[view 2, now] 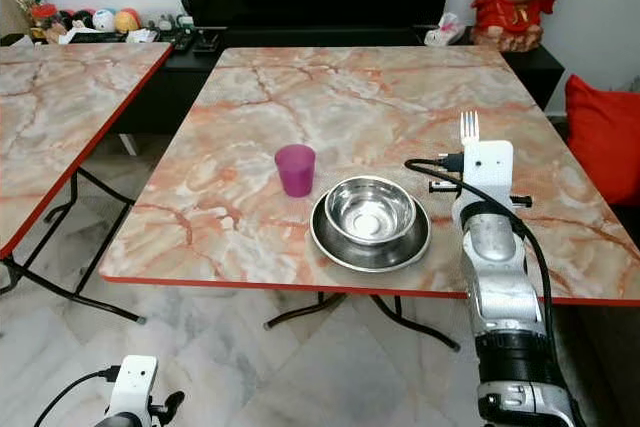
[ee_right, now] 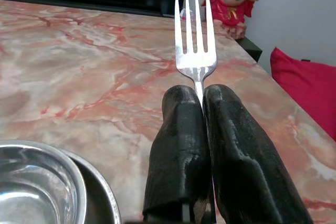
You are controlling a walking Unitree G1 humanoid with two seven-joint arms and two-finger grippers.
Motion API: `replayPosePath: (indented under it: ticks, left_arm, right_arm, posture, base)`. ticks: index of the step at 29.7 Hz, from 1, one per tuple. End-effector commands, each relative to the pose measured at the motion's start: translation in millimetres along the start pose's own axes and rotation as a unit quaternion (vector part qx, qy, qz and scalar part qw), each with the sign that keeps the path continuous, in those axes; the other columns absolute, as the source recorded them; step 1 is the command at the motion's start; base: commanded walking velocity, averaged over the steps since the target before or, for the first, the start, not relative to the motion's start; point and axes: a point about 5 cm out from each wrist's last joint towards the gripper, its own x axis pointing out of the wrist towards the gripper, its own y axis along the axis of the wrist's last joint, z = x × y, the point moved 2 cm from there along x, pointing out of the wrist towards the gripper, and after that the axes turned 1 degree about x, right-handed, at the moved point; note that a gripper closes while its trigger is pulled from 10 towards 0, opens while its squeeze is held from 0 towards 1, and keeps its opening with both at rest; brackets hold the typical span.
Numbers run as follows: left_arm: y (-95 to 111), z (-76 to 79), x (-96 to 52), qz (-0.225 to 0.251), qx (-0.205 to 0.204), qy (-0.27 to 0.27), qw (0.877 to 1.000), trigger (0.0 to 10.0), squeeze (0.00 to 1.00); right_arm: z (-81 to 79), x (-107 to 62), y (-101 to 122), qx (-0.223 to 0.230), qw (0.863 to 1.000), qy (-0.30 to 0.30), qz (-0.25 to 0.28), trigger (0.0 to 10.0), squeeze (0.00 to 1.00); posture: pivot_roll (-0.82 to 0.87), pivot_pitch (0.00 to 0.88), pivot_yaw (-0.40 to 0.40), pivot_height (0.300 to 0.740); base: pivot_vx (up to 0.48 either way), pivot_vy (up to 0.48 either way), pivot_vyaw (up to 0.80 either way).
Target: Setting the table
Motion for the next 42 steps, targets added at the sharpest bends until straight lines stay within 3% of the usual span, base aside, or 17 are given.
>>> replayPosePath:
  ticks: [1, 8, 29, 42]
  left_arm:
    - [-5.1, -3.7, -1.5, -0.007, -0.004, 0.004, 1.0, 10.0, 0.0]
    - [-6.6, -6.3, -2.1, -0.009, -0.005, 0.007, 1.0, 10.0, 0.0]
    - [-9.1, -6.6, -2.9, -0.011, -0.007, 0.009, 1.0, 10.0, 0.0]
    - [-8.9, -5.7, -2.8, -0.01, -0.007, 0.005, 1.0, 10.0, 0.0]
  right_arm:
    - [4.5, 2.6, -1.5, 0.004, 1.0, -0.006, -0.015, 10.0, 0.0]
    - [5.5, 3.4, -9.0, 0.004, 0.999, -0.006, -0.033, 10.0, 0.0]
    - [2.3, 2.5, -9.0, 0.01, 0.999, -0.007, -0.032, 10.0, 0.0]
    - [1.3, 1.0, -12.0, 0.011, 0.999, -0.008, -0.037, 10.0, 0.0]
  posture:
    - [0.03, 0.011, 0.044, 0.74]
    - [0.03, 0.011, 0.042, 0.74]
    - [0.04, 0.011, 0.04, 0.74]
    - [0.04, 0.011, 0.039, 0.74]
  base:
    - [0.0, 0.0, 0.0]
    - [0.0, 0.0, 0.0]
    - [0.244, 0.0, 0.0]
    - [0.0, 0.0, 0.0]
